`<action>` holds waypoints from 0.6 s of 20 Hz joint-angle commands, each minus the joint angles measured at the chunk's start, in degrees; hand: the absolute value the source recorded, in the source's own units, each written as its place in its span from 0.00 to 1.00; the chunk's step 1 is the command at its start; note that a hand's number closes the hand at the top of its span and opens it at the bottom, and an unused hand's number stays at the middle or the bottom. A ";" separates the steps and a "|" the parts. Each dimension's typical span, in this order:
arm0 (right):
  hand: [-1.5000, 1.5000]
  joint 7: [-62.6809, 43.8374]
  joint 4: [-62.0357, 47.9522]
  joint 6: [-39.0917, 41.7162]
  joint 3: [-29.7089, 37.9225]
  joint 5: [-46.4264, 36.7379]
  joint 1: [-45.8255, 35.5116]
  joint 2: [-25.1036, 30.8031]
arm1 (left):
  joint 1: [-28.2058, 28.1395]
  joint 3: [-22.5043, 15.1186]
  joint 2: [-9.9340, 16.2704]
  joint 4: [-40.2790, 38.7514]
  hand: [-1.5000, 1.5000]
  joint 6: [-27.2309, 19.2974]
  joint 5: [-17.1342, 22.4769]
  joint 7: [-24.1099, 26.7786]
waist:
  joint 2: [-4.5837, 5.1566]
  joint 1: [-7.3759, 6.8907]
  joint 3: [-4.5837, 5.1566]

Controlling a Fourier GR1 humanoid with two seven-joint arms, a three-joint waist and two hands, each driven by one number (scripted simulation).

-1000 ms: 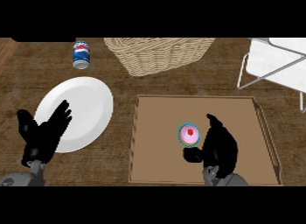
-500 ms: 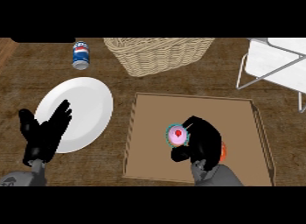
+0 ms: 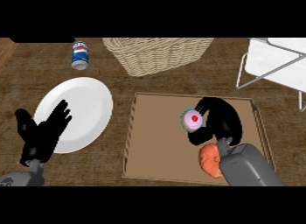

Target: Pick the cupcake from the tray and place it in the tiered shelf

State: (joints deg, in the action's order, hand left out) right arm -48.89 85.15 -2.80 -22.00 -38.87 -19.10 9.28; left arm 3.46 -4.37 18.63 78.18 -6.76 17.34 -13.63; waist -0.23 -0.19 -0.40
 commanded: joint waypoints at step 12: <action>1.00 -19.21 28.95 12.98 11.86 -4.91 -17.82 8.68 | 0.18 -0.06 -1.85 -2.64 0.50 -1.09 -2.57 -0.51 | -0.13 0.86 0.53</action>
State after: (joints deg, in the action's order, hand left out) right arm -58.05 109.09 4.41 -13.31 -42.45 -29.08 17.06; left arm 2.84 -3.01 18.35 77.71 -6.27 16.64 -13.26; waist -0.66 0.68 -0.32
